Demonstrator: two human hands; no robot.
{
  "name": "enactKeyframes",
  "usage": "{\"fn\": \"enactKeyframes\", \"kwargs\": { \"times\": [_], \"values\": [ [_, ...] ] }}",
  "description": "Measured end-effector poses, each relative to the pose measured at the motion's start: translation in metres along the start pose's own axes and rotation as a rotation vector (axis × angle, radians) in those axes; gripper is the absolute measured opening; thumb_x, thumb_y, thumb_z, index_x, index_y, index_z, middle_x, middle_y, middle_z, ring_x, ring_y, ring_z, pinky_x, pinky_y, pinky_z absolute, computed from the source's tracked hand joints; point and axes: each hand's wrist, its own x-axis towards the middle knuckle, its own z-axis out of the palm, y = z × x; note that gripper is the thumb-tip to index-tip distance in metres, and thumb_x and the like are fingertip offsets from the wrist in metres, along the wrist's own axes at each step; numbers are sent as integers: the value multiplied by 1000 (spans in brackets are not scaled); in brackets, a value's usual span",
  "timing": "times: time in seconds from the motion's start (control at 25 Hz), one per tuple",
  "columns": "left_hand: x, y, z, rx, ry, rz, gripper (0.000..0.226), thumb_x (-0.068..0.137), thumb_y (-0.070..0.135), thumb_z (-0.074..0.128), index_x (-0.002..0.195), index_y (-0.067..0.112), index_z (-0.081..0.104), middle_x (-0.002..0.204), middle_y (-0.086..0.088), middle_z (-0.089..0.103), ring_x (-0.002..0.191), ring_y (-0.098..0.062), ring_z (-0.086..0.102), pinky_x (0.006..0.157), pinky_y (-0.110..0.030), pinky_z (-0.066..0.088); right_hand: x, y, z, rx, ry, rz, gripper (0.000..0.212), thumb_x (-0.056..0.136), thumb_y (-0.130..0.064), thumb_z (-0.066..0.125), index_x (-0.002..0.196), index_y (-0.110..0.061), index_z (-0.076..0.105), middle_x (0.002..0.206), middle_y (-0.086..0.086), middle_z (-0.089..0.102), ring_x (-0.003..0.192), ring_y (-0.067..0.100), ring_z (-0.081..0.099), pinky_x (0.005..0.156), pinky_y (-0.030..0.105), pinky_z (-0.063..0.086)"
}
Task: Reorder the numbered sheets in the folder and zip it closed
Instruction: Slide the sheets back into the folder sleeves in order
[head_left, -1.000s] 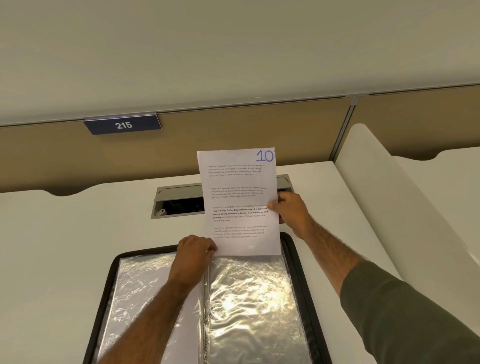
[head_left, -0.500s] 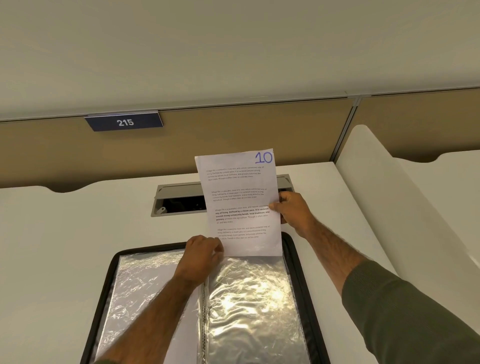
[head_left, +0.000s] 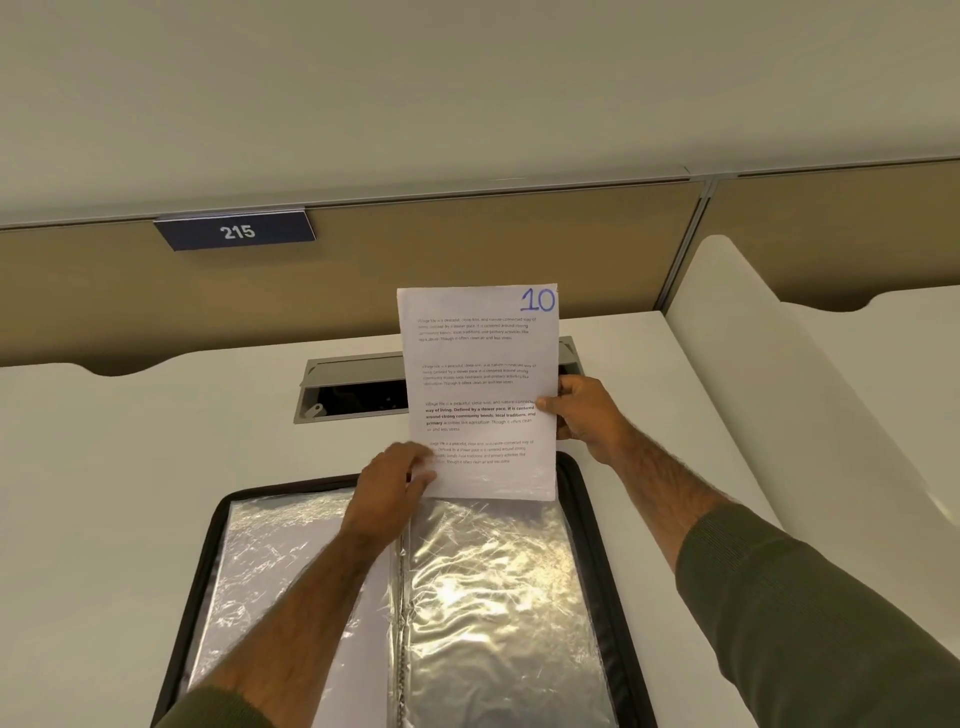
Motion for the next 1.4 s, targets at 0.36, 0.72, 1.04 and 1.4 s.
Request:
{"fn": "enactKeyframes", "kwargs": {
  "times": [0.36,0.72,1.04,1.4],
  "values": [
    [55,15,-26,-580,111,-434,10,99,11,60,106,16,66,111,-5,72,100,-23,70,88,-39,58,13,-2,4,-141,-137,91,21,94,-11,69,115,-7,68,109,7,76,96,22,75,77,41,63],
    [60,-6,-25,-565,68,-510,9,97,3,61,102,8,66,108,-9,74,95,-28,73,86,-48,61,27,4,23,-184,25,51,5,94,-2,65,96,1,62,107,20,72,87,23,72,60,28,59],
    [59,-3,-28,-523,-62,-546,8,96,1,61,104,3,62,106,-13,74,93,-31,73,83,-47,62,20,6,12,-218,-69,184,13,93,-10,71,94,2,64,101,11,75,89,21,75,70,33,63],
    [62,6,-34,-495,-98,-436,31,93,12,70,122,13,57,118,-7,70,103,-27,71,91,-53,59,27,-1,25,-242,-17,135,16,94,-6,68,109,-1,67,111,14,73,93,26,73,81,43,62]
  ]
}}
